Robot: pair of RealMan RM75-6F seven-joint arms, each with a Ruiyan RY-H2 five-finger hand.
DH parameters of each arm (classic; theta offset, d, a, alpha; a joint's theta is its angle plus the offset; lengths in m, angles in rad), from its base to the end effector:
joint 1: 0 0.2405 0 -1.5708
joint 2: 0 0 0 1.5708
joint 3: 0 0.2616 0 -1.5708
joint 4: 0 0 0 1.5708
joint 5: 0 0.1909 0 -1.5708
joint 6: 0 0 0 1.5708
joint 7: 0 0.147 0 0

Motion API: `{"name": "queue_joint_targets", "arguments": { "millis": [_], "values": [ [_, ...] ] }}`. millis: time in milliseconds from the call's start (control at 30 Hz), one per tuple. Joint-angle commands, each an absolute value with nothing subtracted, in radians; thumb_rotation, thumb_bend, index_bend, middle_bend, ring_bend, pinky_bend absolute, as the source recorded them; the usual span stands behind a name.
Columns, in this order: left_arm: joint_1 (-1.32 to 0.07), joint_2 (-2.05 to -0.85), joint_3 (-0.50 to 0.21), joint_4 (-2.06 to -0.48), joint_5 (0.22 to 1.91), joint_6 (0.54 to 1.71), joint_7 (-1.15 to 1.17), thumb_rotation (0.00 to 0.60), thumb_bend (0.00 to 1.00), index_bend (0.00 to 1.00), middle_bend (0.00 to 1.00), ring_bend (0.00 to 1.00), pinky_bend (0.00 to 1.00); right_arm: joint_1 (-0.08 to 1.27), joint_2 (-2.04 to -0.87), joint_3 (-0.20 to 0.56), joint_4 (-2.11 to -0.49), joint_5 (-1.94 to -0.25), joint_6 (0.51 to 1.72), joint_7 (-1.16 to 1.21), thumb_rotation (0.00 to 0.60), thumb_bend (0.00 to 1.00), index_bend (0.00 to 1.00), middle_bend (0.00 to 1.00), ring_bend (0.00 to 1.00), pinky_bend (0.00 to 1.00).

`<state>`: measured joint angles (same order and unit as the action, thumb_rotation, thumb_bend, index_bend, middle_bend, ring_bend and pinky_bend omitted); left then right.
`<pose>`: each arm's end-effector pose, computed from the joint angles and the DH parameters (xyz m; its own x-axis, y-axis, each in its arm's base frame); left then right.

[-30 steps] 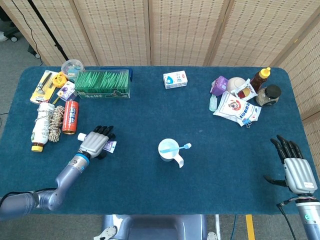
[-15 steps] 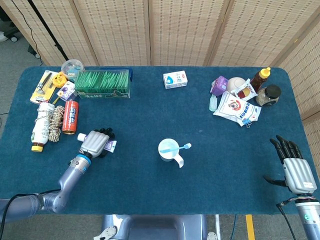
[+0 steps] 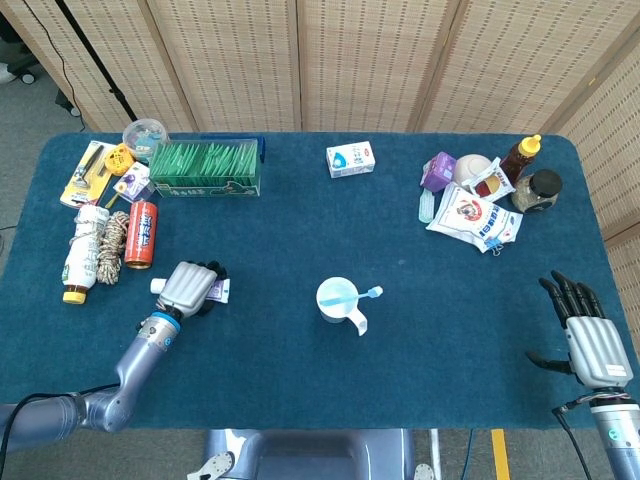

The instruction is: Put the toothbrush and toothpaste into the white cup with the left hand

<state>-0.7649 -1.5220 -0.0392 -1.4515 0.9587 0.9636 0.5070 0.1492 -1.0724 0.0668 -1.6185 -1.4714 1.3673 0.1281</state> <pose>-0.1953 0.3387 -0.0020 0.6229 0.3159 0.7156 0.7786 -0.3385 -0.5283 -0.3068 -0.2056 0.1820 0.3106 -0.0767 0.9474 -0.9505 -0.0293 0.3092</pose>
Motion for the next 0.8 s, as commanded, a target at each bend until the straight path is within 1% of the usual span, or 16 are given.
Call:
{"name": "queue_joint_targets", "arguments": {
  "millis": [33,200,433,567,600,700,800],
  "values": [
    [-0.76,-1.515,-0.042,-1.462,0.97,0.969,0.501,0.6,0.33,0.6,0.41,0.41,0.45,0.149,-1.073,0.067,-1.618,-1.471,1.367,0.128,0.6,0.0,0.0,0.0,0.0,0.0],
    [-0.75,-1.499,-0.051,-1.492,1.001,0.988,0.486,0.6,0.33,0.6,0.41,0.43,0.47,0.15,-1.073,0.067,-1.619,-1.47,1.365,0.127,0.6,0.0,0.0,0.0,0.0,0.0],
    [-0.738,-1.459,-0.081,-1.552,1.044,1.011,0.43,0.6,0.33,0.62,0.42,0.43,0.47,0.15,-1.072,0.067,-1.618,-1.469,1.366,0.129,0.6,0.0,0.0,0.0,0.0,0.0],
    [-0.723,-1.435,-0.112,-1.576,1.099,1.021,0.315,0.6,0.34,0.62,0.42,0.43,0.47,0.15,-1.072,0.067,-1.617,-1.469,1.364,0.13,0.6,0.0,0.0,0.0,0.0,0.0],
    [-0.716,-1.428,-0.129,-1.585,1.122,1.03,0.256,0.6,0.34,0.62,0.42,0.43,0.47,0.151,-1.072,0.066,-1.617,-1.469,1.363,0.13,0.6,0.0,0.0,0.0,0.0,0.0],
    [-0.698,-1.425,-0.152,-1.576,1.208,1.069,0.122,0.6,0.34,0.62,0.42,0.43,0.47,0.151,-1.072,0.066,-1.617,-1.469,1.362,0.129,0.6,0.0,0.0,0.0,0.0,0.0],
    [-0.686,-1.426,-0.167,-1.578,1.26,1.089,0.001,0.6,0.34,0.62,0.42,0.43,0.47,0.151,-1.073,0.066,-1.618,-1.469,1.363,0.128,0.6,0.0,0.0,0.0,0.0,0.0]
  ]
}}
